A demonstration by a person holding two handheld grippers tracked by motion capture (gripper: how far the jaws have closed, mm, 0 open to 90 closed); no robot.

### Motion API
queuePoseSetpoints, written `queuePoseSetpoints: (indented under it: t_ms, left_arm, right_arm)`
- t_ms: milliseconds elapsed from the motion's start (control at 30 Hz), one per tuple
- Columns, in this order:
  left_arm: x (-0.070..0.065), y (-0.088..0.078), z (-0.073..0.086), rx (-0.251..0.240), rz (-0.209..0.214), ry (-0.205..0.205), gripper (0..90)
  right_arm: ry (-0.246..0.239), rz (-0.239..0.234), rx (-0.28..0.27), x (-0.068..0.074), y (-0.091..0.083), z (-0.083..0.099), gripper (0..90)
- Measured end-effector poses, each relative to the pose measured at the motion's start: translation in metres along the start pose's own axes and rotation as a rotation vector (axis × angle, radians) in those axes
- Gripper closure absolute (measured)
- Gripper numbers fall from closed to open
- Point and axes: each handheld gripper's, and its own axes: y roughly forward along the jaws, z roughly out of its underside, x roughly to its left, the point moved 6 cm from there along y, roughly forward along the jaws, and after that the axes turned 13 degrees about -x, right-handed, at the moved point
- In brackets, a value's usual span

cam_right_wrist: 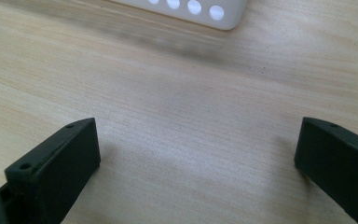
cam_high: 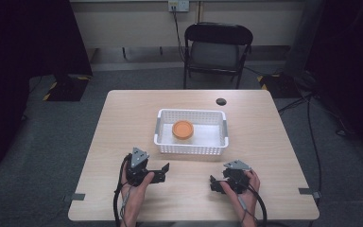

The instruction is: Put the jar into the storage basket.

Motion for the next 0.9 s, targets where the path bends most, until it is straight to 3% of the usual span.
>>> queuePoseSetpoints:
  t_ms: [67,433,700,900]
  left_arm:
    - [0.001,0.001,0.004,0.004,0.004,-0.02,1.7]
    - [0.005,0.004,0.022,0.04,-0.042,-0.003,1.7]
    - [0.003,0.009,0.038,0.088,-0.057,-0.018,1.8]
    - [0.004,0.011,0.044,0.127,-0.085,-0.002,2.2]
  right_arm:
    - [0.0,0.0,0.0,0.0,0.0,0.0,0.0]
    - [0.0,0.0,0.0,0.0,0.0,0.0,0.0]
    - [0.0,0.0,0.0,0.0,0.0,0.0,0.0]
    - [0.001,0.0,0.0,0.0,0.0,0.0,0.0]
